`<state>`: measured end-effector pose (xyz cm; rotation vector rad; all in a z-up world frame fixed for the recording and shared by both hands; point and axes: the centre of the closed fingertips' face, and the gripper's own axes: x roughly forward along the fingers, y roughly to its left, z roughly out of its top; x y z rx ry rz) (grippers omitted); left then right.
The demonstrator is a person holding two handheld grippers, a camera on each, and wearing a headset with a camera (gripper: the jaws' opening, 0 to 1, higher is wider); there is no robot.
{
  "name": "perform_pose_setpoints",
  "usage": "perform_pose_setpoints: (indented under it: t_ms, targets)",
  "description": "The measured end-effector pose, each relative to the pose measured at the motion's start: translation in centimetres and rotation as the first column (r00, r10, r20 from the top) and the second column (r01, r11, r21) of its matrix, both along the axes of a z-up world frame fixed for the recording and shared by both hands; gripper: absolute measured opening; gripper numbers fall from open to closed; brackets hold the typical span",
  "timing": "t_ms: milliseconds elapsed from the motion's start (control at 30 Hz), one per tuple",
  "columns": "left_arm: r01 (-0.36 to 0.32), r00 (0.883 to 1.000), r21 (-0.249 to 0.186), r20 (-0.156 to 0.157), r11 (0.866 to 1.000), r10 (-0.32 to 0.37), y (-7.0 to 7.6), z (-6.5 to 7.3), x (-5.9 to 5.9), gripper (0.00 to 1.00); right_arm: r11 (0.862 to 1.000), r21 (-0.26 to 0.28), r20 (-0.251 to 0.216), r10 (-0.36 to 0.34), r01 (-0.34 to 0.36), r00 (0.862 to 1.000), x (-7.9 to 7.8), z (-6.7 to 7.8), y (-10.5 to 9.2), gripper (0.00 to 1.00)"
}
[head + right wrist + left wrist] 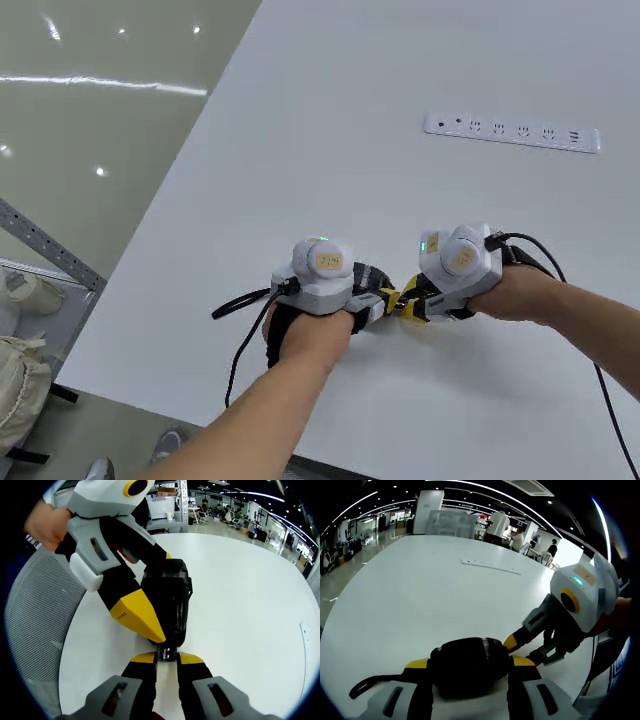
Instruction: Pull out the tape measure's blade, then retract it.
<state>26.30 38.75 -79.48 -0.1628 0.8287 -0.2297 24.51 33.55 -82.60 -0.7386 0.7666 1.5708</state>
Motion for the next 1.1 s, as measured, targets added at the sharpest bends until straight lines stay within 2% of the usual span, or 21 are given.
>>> perform_pose_setpoints:
  t_ms: [800, 1100]
  targets:
    - [-0.003, 1.0, -0.001, 0.002, 1.0, 0.003, -0.06, 0.04, -0.11, 0.56, 1.0, 0.01, 0.0, -0.027, 0.027, 1.0, -0.06, -0.05, 0.67, 0.12]
    - [-0.009, 1.0, -0.006, -0.005, 1.0, 0.009, -0.11, 0.03, -0.12, 0.57, 1.0, 0.006, 0.017, -0.025, 0.024, 1.0, -0.06, -0.09, 0.65, 0.13]
